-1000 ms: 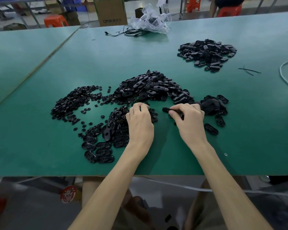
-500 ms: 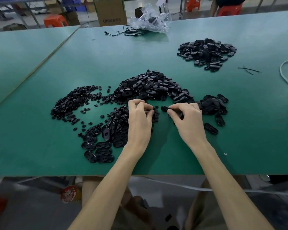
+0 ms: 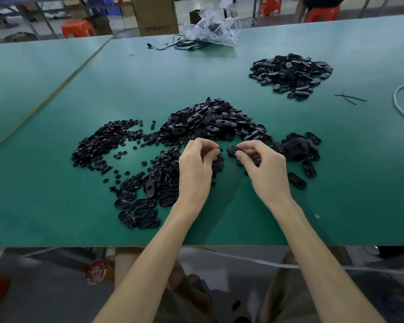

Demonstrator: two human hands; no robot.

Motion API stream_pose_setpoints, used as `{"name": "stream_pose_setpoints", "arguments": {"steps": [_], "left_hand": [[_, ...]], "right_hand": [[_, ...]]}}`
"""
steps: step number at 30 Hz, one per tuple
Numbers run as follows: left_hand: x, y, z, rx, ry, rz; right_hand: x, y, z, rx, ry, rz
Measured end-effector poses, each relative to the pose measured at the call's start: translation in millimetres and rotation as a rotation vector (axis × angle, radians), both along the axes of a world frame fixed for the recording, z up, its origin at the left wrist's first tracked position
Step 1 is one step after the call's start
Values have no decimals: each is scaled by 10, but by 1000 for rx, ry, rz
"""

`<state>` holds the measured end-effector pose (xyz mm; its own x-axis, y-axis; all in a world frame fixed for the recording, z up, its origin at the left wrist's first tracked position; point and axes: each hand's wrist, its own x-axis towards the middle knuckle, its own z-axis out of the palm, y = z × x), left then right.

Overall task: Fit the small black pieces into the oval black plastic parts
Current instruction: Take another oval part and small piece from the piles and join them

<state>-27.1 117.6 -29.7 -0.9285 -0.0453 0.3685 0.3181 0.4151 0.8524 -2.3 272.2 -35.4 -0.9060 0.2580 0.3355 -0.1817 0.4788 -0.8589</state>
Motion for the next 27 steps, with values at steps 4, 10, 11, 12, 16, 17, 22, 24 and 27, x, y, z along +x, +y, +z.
{"name": "stream_pose_setpoints", "arguments": {"steps": [4, 10, 11, 12, 16, 17, 22, 24, 27], "left_hand": [[-5, -8, 0, 76, -28, -39], [-18, -14, -14, 75, 3, -95], [-18, -23, -13, 84, 3, -89], [-18, -31, -11, 99, -2, -87], [-16, -41, 5, 128, -20, -89], [-15, -41, 9, 137, -24, -91], [-27, -51, 6, 204, -63, -117], [-30, -53, -2, 186, -69, -128], [-35, -50, -9, 188, -69, -143]], "right_hand": [[2, -6, -12, 17, 15, 23], [-5, -2, -31, 40, 19, 52], [-4, -2, -29, 33, 21, 51], [-3, -6, -26, 26, 25, 50], [8, -3, -19, 13, 47, 49], [10, -2, -19, 16, 47, 52], [9, 0, -26, 39, 33, 64], [6, 0, -26, 47, 29, 65], [1, 2, -25, 44, 19, 69]]}}
